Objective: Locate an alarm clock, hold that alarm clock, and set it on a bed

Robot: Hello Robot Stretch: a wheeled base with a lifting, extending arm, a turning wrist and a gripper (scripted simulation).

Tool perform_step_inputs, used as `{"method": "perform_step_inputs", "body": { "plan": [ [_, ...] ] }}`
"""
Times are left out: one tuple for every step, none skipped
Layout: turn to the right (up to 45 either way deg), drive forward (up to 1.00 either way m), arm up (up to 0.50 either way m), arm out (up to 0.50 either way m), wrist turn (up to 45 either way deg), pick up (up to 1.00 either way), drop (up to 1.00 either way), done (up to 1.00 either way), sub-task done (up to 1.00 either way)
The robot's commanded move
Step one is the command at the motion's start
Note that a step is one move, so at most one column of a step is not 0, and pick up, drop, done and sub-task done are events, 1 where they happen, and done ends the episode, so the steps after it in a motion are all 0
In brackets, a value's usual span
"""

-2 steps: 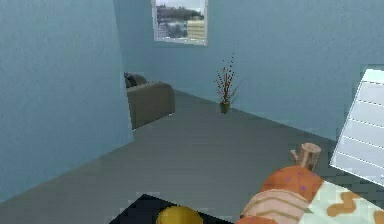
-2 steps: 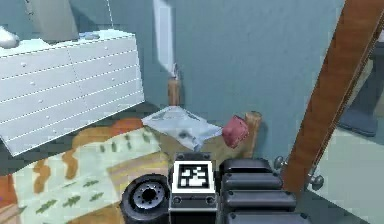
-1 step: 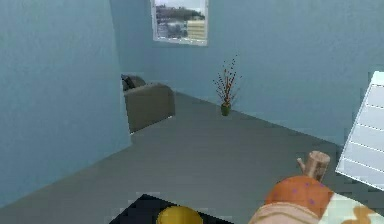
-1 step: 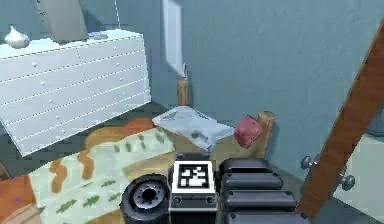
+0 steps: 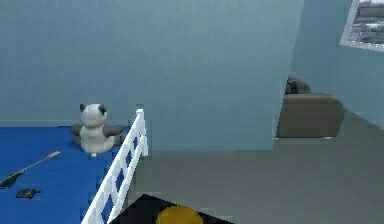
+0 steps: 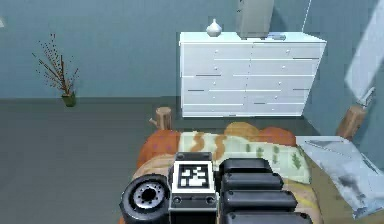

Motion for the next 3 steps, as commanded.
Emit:
{"method": "perform_step_inputs", "body": {
  "plan": [
    [-42.0, 0.00, 0.00, 0.00, 0.0, 0.00, 0.00, 0.00, 0.00],
    [45.0, 0.00, 0.00, 0.00, 0.0, 0.00, 0.00, 0.00, 0.00],
    [27.0, 0.00, 0.00, 0.00, 0.0, 0.00, 0.00, 0.00, 0.00]
  ]
}}
